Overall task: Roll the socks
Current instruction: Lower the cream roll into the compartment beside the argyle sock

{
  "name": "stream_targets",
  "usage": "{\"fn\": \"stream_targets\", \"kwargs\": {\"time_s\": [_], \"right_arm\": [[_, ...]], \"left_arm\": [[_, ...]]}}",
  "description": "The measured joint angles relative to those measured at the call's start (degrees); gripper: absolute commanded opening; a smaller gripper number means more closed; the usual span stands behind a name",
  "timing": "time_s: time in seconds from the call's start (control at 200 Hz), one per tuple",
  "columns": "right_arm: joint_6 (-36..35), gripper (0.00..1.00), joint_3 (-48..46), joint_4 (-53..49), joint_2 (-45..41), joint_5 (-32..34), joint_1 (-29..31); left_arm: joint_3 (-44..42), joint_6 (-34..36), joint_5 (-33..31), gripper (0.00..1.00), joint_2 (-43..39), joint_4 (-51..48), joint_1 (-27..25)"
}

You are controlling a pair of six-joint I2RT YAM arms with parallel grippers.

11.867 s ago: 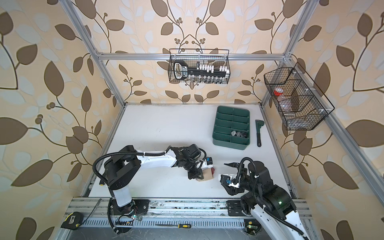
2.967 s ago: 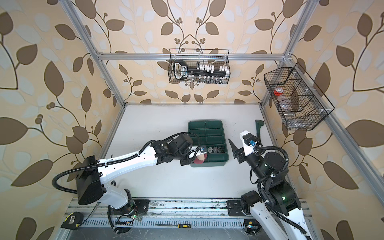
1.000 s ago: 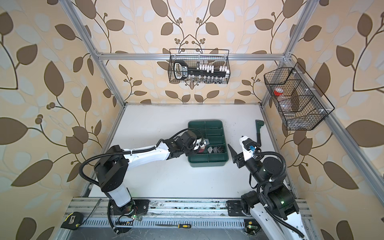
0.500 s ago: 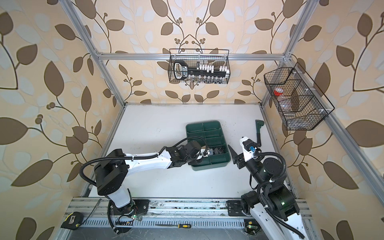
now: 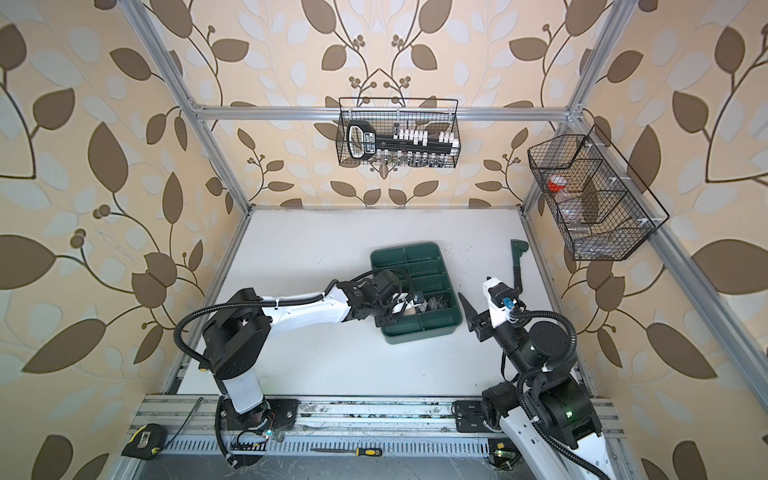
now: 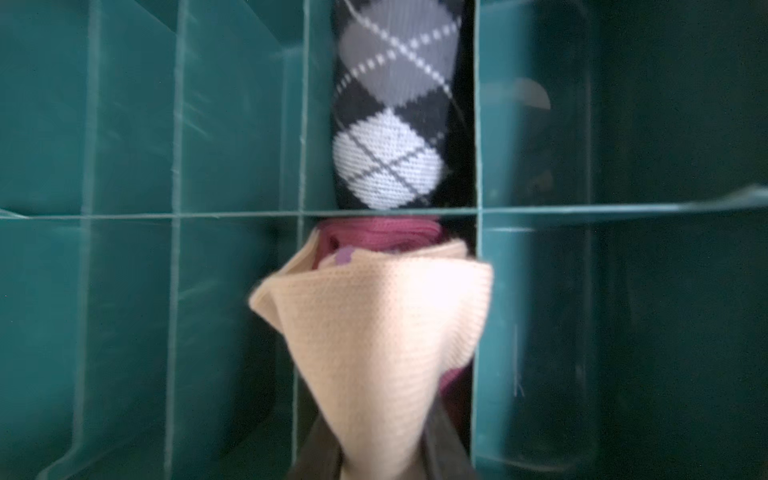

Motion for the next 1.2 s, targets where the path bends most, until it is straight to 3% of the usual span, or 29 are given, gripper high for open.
{"fn": "stream_targets", "kwargs": {"time_s": [0.305, 0.58, 0.775, 0.945, 1.01, 1.2], "right_arm": [[0.17, 0.73, -1.01, -0.35, -0.24, 0.22, 0.0], [1.01, 0.73, -1.03, -0.5, -0.31, 0.42, 0.0], [1.68, 0.73, -1.05, -0.52, -0.31, 0.42, 0.0], [1.95, 0.73, -0.92, -1.7, -1.16, 0.52, 0.0], [2.12, 0.73, -0.79, -2.27, -1.79, 0.66, 0.0], [3.45, 0.73, -0.76, -3.15, -2.78, 0.83, 0.0]], "left_arm": [[1.79, 1.36, 1.16, 0.0, 1.57, -1.6, 1.73], [2.78, 9.92, 2.97, 0.0, 1.57, -5.99, 5.64], [5.01, 14.78, 4.61, 0.16, 2.05, -11.41, 9.25], [5.77, 17.73, 4.83, 0.47, 2.1, -12.9, 10.4], [6.03, 18.36, 5.2, 0.54, 2.08, -13.38, 10.51], [6.29, 19.5, 6.16, 0.65, -0.76, -13.49, 10.54]]}}
